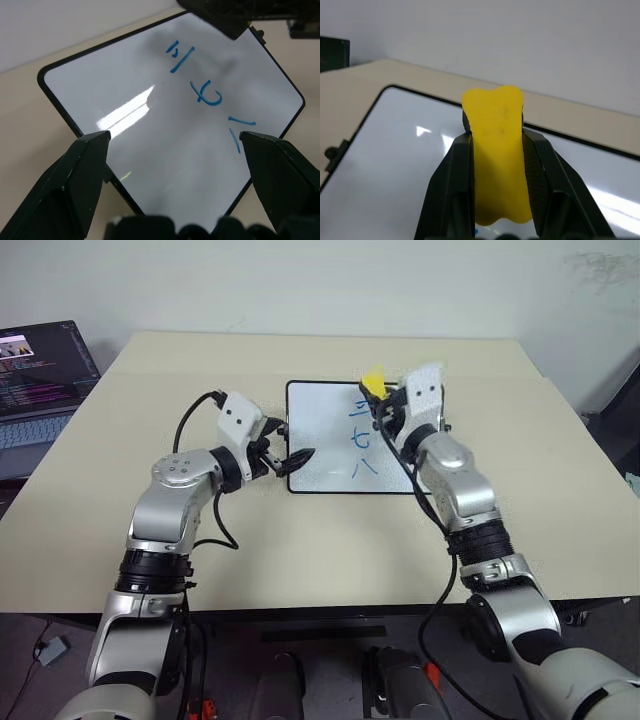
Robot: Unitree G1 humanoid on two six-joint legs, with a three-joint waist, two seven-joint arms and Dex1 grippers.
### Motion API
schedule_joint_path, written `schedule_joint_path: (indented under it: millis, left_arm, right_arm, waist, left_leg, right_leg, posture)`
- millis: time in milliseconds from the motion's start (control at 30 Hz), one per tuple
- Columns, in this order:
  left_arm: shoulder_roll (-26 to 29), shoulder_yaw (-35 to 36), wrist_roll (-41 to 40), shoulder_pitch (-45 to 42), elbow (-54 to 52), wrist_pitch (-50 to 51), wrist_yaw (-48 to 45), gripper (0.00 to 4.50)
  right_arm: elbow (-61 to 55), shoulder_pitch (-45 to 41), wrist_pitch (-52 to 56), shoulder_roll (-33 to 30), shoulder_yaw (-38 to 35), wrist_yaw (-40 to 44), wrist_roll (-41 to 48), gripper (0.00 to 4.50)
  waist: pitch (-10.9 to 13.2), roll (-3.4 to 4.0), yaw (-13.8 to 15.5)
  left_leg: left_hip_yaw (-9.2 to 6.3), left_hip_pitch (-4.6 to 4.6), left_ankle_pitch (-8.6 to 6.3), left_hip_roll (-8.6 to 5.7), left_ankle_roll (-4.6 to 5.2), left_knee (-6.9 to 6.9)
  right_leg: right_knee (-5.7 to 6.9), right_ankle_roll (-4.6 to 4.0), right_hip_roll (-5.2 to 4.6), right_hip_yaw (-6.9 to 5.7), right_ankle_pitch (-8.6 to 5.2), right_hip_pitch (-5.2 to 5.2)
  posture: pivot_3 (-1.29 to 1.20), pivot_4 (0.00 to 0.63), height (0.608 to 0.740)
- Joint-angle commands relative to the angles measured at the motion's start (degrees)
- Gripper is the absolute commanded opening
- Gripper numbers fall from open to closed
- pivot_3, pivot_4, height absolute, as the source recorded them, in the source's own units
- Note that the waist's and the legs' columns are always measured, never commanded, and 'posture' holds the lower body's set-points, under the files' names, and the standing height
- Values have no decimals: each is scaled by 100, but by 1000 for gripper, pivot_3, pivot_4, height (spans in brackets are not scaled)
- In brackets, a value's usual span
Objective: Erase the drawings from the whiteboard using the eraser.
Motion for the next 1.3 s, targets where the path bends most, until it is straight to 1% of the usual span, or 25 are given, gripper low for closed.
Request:
schedule_joint_path:
  millis: [33, 400, 867, 1033, 1167, 1300]
  left_arm:
    - [-3, -4, 7, -122, -242, -4, 39, 4500]
    - [-18, 42, -183, -128, -456, 54, -138, 4500]
    - [63, -92, -124, -161, -506, 84, -237, 4500]
    - [268, -264, 52, -110, -506, 77, -357, 4500]
    - [341, -248, -22, -86, -610, 169, -443, 4500]
    - [611, -321, 31, -111, -733, 276, -702, 4500]
  right_arm:
    - [145, -394, -408, 16, -71, 1, -76, 973]
    - [565, -582, -699, -33, -101, 112, -69, 973]
    - [775, -734, -793, -149, -187, 220, -91, 973]
    - [901, -760, -826, -154, -178, 228, -154, 973]
    - [894, -755, -810, -135, -210, 233, -154, 973]
    - [860, -726, -791, -138, -208, 240, -172, 973]
  waist:
    - [0, 0, -3]
    - [0, 0, -3]
    - [0, 0, -5]
    - [0, 0, -8]
    - [0, 0, -8]
    - [0, 0, -15]
  left_leg:
    - [0, 0, 0, 0, 0, -1]
    - [-1, 0, 0, 1, 0, -1]
    - [-2, 7, 0, 1, 0, 0]
    - [-1, 13, 0, 1, 0, 0]
    - [-2, 15, 0, 0, 0, 1]
    - [-2, 19, 0, 0, 0, 2]
  right_leg:
    - [1, 0, 0, 0, 0, 0]
    - [4, 0, 1, -1, 0, -1]
    - [26, -3, 2, -1, -3, -4]
    - [34, -6, 2, 0, -5, -4]
    - [47, -11, 2, 0, -8, -7]
    - [71, -20, 3, 0, -19, -12]
  posture:
    - [0, 150, 740]
    - [0, 150, 740]
    - [0, 150, 740]
    - [0, 150, 740]
    - [0, 150, 740]
    - [0, 150, 740]
